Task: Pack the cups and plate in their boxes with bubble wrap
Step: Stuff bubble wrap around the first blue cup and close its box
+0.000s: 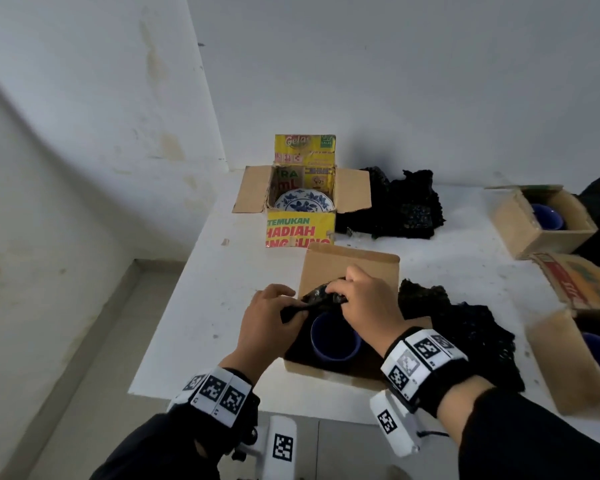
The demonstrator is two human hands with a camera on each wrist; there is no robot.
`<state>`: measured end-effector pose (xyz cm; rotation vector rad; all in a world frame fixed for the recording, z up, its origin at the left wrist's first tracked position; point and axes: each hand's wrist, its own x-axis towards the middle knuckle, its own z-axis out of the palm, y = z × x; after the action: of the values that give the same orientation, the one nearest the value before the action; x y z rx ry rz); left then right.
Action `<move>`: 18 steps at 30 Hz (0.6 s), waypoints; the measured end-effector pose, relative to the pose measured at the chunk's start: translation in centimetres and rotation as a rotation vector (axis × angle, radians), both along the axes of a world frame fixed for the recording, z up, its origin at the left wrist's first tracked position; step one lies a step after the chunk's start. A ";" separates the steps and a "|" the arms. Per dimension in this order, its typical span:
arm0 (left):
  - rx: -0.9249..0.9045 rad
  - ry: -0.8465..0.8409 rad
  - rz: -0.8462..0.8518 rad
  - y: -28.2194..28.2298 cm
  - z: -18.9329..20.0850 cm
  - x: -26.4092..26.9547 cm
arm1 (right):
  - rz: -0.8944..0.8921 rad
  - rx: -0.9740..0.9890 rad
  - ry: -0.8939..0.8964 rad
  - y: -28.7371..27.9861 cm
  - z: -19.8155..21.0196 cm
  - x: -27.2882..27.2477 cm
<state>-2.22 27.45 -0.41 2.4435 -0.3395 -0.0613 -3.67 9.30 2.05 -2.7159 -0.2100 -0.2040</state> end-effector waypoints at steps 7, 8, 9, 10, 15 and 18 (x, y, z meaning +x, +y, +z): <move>-0.575 0.401 0.008 1.8 -1.3 -1.9 | 0.185 -0.002 0.110 3.3 -1.9 -2.8; -0.644 0.461 0.020 2.0 -1.2 -2.0 | 0.218 -0.027 0.136 3.4 -2.3 -3.2; -0.688 0.511 0.017 2.1 -1.2 -2.1 | 0.252 -0.066 0.152 3.4 -2.8 -3.5; -0.707 0.553 0.005 2.1 -0.9 -2.2 | 0.285 -0.114 0.156 3.4 -3.2 -3.7; -0.769 0.656 -0.016 1.9 -1.8 -2.7 | 0.364 -0.308 0.176 3.8 -3.6 -3.2; -0.821 0.720 -0.009 1.9 -2.2 -2.9 | 0.400 -0.446 0.247 4.9 -3.0 -2.5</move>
<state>-5.15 29.31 -2.63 1.4774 -0.0239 -0.6499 -6.15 14.15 -0.92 -3.0142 -0.7965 0.3300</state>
